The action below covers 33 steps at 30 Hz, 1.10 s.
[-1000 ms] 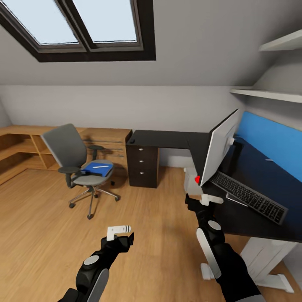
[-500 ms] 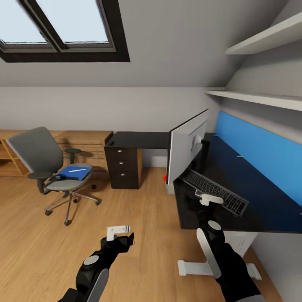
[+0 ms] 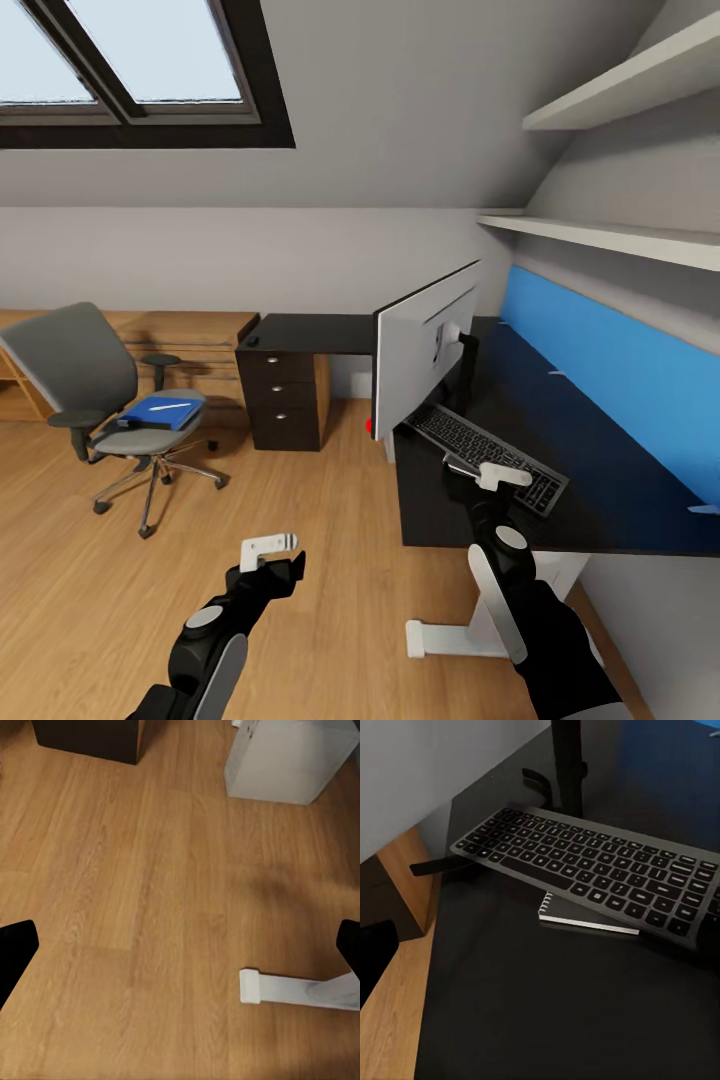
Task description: In the bedroom, organize the workspace by keeping the computer under the desk, ensuring the monitor is on the desk, placing the keyboard on the desk next to the monitor, placing the mouse on the desk next to the keyboard, moving the folder from the swivel chair onto the desk next to the mouse, stacking the notebook on top of the folder with the pen on top of the notebook, and positioning the swivel chair next to the desk.
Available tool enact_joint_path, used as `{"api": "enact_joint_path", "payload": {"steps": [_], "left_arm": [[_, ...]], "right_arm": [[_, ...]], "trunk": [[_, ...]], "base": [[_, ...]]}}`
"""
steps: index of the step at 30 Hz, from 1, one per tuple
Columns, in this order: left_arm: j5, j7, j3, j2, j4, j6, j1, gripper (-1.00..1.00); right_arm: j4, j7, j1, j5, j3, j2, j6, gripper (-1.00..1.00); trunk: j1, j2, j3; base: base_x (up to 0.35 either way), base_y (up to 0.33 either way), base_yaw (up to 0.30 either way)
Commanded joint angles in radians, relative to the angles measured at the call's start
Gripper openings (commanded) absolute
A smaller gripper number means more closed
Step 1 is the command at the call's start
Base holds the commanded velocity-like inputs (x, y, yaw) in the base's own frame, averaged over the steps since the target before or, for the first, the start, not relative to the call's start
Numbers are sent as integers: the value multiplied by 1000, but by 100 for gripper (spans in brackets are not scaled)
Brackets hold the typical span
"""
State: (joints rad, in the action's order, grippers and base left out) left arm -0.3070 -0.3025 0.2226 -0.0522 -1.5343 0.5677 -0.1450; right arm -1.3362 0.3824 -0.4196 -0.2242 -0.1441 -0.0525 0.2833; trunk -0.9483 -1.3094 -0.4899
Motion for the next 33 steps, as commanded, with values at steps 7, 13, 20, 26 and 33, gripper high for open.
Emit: {"api": "enact_joint_path", "payload": {"steps": [7, 13, 20, 26, 33], "left_arm": [[-11, -10, -3, 0, -1, 3, -1, 100], [-11, -10, -5, 0, -1, 3, -1, 100], [-11, -12, -8, 1, -1, 2, -1, 100], [-14, -6, -133, -2, -1, 1, -1, 100], [-17, -6, -189, -4, -2, 1, -1, 100]], "right_arm": [[-1, 7, -1, -7, -2, 1, 4, 100], [0, 7, -1, -7, -1, 2, 4, 100], [1, 7, -1, -3, 2, 6, 2, 100], [0, 7, -1, -3, 3, 8, 1, 100], [-1, 7, -1, -2, 5, 9, 1, 100]], "trunk": [[0, -1, -1], [0, -1, -1], [0, -1, -1], [0, -1, -1], [0, -1, -1]], "base": [[0, -6, 0], [46, -5, 0], [254, -162, 0], [208, -233, 0], [71, -88, 0]]}}
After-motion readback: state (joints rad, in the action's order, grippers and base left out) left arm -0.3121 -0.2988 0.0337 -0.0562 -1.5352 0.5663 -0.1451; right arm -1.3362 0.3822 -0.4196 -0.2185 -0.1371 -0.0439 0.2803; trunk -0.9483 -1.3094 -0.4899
